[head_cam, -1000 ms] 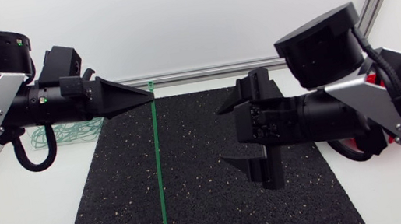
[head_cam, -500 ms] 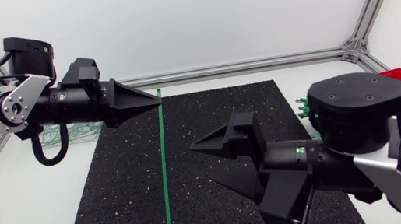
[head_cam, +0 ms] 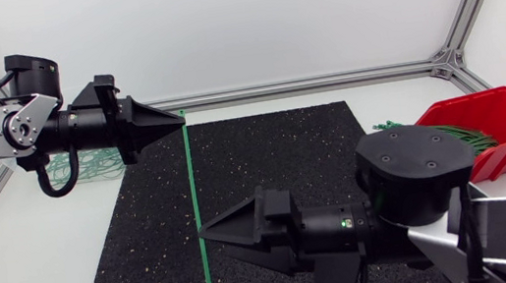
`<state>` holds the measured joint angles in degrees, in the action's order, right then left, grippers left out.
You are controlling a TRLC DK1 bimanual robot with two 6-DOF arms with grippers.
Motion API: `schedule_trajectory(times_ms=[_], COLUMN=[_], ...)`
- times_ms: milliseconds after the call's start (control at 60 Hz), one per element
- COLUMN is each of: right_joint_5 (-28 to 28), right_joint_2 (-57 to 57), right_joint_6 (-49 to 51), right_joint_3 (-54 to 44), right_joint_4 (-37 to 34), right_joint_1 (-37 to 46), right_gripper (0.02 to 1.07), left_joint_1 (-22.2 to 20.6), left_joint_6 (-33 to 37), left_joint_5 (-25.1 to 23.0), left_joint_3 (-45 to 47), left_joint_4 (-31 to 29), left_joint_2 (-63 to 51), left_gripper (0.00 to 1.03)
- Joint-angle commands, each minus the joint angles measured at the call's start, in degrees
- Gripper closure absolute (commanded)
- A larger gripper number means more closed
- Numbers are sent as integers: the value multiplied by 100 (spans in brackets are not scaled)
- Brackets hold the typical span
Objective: Take a green cable tie from the red box, thread the tail through the head to close it, then place it in the transparent bin on the left.
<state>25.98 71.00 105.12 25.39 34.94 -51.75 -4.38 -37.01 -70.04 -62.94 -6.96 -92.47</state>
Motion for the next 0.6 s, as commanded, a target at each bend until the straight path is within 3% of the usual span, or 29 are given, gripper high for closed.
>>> schedule_trajectory(times_ms=[0,400,583], right_joint_5=[92,821,1067], right_joint_2=[300,1390,1531], right_joint_6=[158,167,114], right_joint_3=[-104,-227,-51], right_joint_4=[303,2061,2166], right_joint_1=[-116,-116,95], right_gripper=[19,19,20], left_joint_1=[78,87,8], left_joint_6=[-236,-218,-210], left_joint_5=[-71,-335,-370], left_joint_3=[-289,-720,-799], left_joint_4=[72,46,19], left_joint_2=[-272,-782,-799], left_gripper=[99,100,100])
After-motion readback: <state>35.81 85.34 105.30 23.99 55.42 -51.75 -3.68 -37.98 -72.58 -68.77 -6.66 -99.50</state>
